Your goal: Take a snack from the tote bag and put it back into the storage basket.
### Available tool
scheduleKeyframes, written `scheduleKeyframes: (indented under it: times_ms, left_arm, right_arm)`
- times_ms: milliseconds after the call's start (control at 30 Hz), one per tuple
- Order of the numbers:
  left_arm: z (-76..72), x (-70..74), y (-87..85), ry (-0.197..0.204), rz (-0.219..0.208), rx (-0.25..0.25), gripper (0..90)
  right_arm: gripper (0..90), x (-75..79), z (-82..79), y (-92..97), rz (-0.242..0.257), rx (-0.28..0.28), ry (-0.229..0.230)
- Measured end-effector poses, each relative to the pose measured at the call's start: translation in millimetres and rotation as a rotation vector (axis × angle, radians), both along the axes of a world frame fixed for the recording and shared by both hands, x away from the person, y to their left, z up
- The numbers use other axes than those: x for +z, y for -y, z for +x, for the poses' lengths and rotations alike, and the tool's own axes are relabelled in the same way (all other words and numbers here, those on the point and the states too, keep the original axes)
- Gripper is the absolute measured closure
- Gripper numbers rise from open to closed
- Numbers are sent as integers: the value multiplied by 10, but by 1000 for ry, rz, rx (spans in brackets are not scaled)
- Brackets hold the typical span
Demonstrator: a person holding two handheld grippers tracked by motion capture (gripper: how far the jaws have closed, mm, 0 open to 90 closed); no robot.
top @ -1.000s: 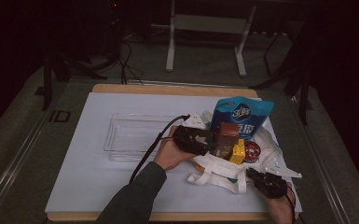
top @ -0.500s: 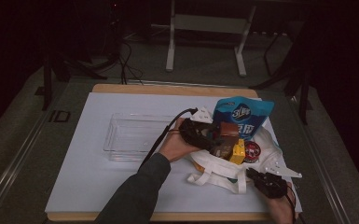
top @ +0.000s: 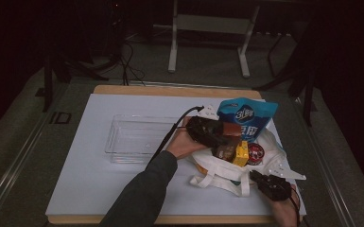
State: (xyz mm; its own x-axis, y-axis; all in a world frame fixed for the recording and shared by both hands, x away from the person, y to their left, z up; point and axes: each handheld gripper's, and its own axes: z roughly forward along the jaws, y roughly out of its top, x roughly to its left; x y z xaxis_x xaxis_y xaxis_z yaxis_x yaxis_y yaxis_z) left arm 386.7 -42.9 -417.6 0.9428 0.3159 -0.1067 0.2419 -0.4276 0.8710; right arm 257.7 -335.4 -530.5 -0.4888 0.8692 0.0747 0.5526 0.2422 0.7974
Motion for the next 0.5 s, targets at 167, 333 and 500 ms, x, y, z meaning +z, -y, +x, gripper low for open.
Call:
scheduleKeyframes:
  times_ms: [167,333,500]
  left_arm:
    - [15,-6,44,-7,-2,-21,191]
    - [7,21,91,6,-1,-39,170]
    - [11,25,170,16,-5,-89,218]
  right_arm:
    - [827,0,-1,1,-1,1,0]
    - [827,-1,0,4,1,4,0]
    - [826,-2,1,8,4,7,0]
